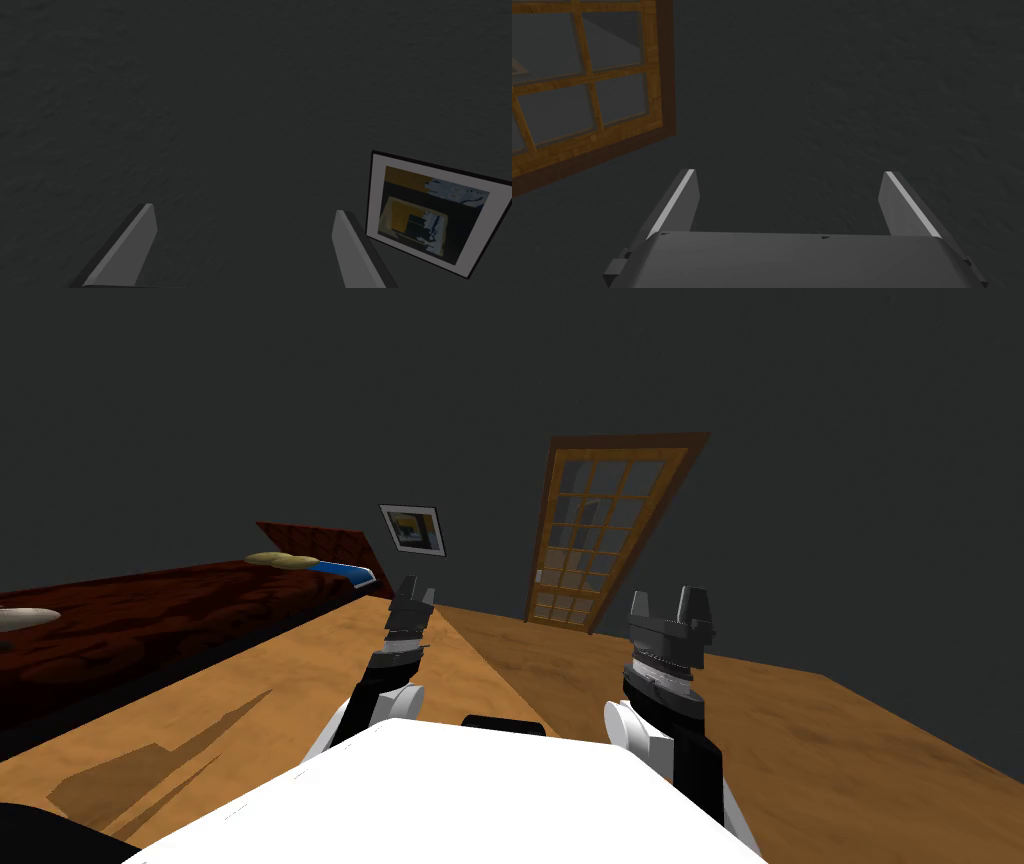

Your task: Pull the door open

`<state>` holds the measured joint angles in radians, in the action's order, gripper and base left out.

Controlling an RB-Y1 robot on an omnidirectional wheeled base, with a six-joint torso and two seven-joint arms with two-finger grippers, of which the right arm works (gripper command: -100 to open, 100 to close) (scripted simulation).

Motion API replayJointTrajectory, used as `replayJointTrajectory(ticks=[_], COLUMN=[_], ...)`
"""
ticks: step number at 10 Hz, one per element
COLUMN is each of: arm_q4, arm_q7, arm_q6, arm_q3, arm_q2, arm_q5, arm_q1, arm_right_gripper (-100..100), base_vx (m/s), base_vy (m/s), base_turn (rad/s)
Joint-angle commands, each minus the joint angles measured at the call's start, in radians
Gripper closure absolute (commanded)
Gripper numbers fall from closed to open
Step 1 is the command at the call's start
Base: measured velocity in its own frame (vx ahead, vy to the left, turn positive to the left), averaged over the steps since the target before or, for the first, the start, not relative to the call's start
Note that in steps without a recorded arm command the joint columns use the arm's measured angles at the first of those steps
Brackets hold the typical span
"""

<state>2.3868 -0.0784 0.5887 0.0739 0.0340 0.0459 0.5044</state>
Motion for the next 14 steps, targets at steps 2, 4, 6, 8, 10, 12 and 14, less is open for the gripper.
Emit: replayJointTrajectory(ticks=[2, 4, 6, 8, 10, 12, 14], arm_q4=[-0.046, -0.083, -0.123, -0.18, -0.214, -0.265, -0.303], arm_q7=[-0.031, -0.056, -0.083, -0.121, -0.144, -0.178, -0.204], arm_q6=[0.009, 0.016, 0.024, 0.036, 0.042, 0.052, 0.06], arm_q3=[0.007, 0.013, 0.019, 0.027, 0.032, 0.04, 0.046], arm_q2=[-0.017, -0.03, -0.041, -0.056, -0.063, -0.074, -0.081], arm_q5=[-0.014, -0.025, -0.036, -0.053, -0.063, -0.078, -0.09], arm_q1=[-0.013, -0.023, -0.034, -0.049, -0.059, -0.072, -0.083], arm_right_gripper=[-100, -100, -100, -100, -100, -100, -100], base_vx=[0.115, 0.184, 0.155, 0.157, 0.121, 0.132, 0.106], base_vy=[0.001, 0.018, 0.028, 0.02, 0.009, 0.008, 0.013], base_turn=[-0.017, -0.013, -0.014, -0.019, -0.013, -0.019, -0.014])
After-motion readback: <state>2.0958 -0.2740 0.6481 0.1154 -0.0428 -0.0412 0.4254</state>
